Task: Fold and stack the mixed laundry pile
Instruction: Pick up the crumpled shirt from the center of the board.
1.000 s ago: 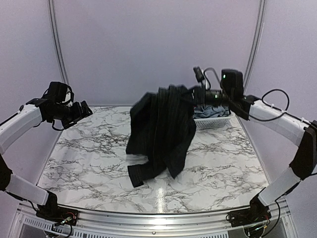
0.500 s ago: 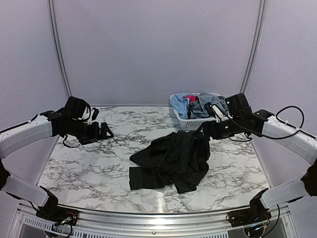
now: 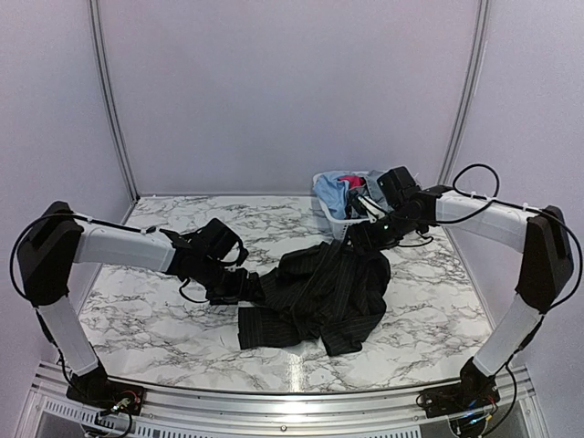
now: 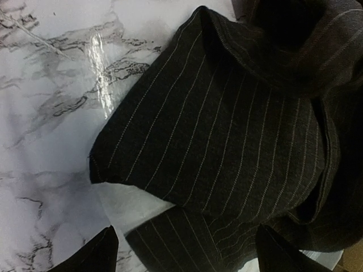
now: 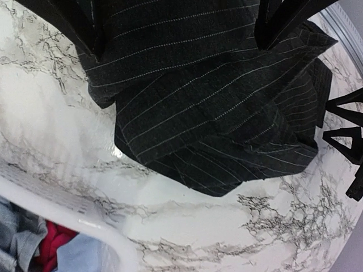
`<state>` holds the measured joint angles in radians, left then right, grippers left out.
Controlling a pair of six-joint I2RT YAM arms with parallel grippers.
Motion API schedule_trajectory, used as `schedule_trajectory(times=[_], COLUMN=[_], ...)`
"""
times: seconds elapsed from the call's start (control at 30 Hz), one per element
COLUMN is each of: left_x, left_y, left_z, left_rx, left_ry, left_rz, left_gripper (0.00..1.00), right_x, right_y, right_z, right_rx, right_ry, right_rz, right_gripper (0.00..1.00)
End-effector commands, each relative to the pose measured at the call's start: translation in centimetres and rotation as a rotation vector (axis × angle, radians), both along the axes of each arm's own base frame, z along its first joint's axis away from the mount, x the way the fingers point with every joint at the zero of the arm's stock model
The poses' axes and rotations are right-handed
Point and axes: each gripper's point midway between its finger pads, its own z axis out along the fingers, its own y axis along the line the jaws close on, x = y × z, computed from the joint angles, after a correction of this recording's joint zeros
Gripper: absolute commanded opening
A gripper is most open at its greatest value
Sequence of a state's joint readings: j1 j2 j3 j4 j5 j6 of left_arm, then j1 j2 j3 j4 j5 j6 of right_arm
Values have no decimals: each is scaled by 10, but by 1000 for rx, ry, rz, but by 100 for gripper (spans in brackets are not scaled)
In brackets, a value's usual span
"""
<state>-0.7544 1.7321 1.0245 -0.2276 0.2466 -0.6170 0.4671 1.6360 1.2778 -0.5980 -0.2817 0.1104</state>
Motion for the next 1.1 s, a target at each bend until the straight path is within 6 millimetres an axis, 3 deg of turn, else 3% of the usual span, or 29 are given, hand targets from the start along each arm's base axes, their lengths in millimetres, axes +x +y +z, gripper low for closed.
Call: schedule_trajectory(times=[0.0,0.17,0.23,0.33,0.4,0.5,0.6,0.7,0.8,0.97,1.0,1.07], left_x=[17,33,45,69,89,109,114,102,86,61,57,51], left_y=[-25,-40,-42,-31,-10,19,44,60,60,73,77,86], left_z=[-5,-9,-2,12,30,72,117,154,196,292,307,316], left_rx=[-82,-134,-164,-183,-203,-224,-182,-156,-179,-238,-236,-206], left_ry=[27,31,18,-23,-63,-181,-321,-407,-495,-733,-775,-810], left_rz=[61,91,111,165,219,244,220,157,56,-7,-7,-10], left_gripper=[83,61,44,0,0,0,0,0,0,0,0,0], right_x=[-16,-53,-70,-93,-103,-109,-122,-134,-122,-76,-68,-53], right_y=[-11,-11,-3,13,21,22,20,18,10,-19,-23,-25], right_z=[-24,-33,-34,-33,-24,-3,10,26,42,51,49,42], right_rx=[-48,34,107,172,210,249,262,293,299,317,311,289], right_ry=[65,125,154,190,189,148,135,115,52,-22,-33,-47], right_rz=[22,44,70,125,157,177,223,264,219,80,60,29], right_gripper=[86,83,81,77,74,71,66,70,78,81,81,81])
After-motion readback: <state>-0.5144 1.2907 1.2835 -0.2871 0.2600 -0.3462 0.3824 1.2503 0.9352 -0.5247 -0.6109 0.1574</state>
